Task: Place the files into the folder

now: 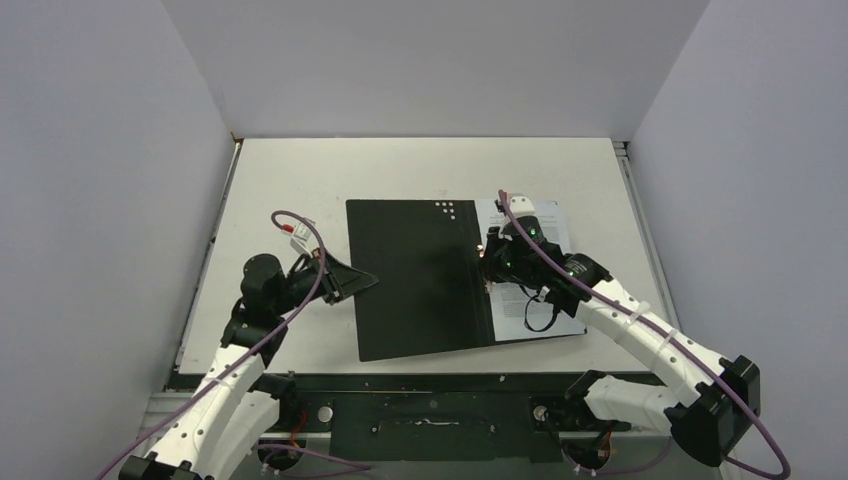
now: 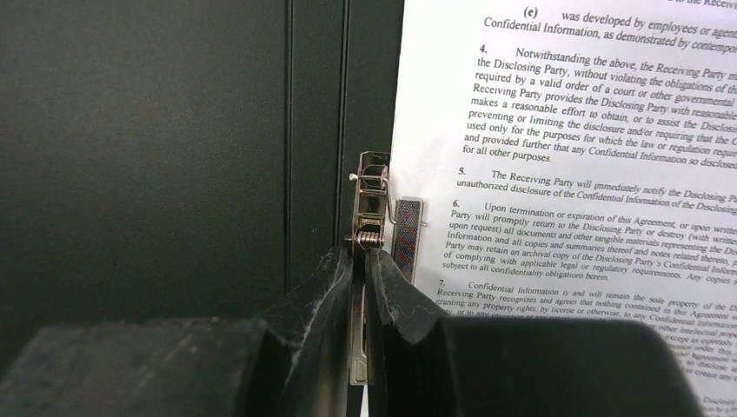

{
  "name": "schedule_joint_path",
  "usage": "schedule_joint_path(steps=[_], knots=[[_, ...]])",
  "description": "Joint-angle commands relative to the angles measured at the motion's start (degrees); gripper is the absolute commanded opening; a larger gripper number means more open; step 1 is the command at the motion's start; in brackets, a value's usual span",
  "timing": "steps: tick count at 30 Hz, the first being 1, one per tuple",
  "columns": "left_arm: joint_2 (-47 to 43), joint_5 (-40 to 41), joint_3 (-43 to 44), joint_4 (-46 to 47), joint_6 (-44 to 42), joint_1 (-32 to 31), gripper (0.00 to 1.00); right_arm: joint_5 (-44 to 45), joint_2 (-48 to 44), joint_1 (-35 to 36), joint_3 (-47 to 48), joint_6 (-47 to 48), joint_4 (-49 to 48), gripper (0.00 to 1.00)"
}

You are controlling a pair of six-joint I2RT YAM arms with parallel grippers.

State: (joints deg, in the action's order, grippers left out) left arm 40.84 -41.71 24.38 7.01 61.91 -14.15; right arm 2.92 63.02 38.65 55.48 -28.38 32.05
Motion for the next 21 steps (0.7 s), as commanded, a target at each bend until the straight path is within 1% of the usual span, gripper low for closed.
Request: schedule_joint_path(steps=[1, 3, 6, 7, 10, 12, 18, 21], knots=[[-1.1, -1.5, 3.6, -4.7, -3.6, 0.7, 0.00, -2.2, 1.9, 0.0, -3.7, -2.5, -8.9, 0.05], [-1.4, -1.5, 4.2, -6.6, -4.8, 0.7, 0.00, -2.5, 3.4, 0.4, -5.1, -3.3, -10.6, 0.05], [-1.4, -0.2, 6.3, -14.2, -9.4, 0.8, 0.00, -2.5, 5.2, 1.0, -6.2, -3.7, -11.8, 0.06], [-1.4, 0.2, 7.0, -16.1, -10.7, 0.9, 0.00, -2.5, 5.7, 1.1, -6.3, -3.6, -12.0, 0.09], [-1.5, 1.1, 8.7, -20.5, -14.0, 1.0, 0.00, -2.5, 6.7, 1.1, -5.8, -3.2, -12.0, 0.20], [-1.6, 1.6, 10.0, -22.9, -15.8, 1.1, 0.00, -2.4, 6.7, 1.1, -5.5, -2.9, -11.7, 0.31], [-1.1, 4.2, 14.7, -31.3, -22.2, 1.5, 0.00, 3.4, 4.8, 0.6, -3.7, -1.2, -8.3, 0.60], [-0.6, 7.2, 18.1, -36.7, -25.9, 1.6, 0.00, 7.3, 3.4, 0.3, -3.7, -0.7, -6.6, 0.75]])
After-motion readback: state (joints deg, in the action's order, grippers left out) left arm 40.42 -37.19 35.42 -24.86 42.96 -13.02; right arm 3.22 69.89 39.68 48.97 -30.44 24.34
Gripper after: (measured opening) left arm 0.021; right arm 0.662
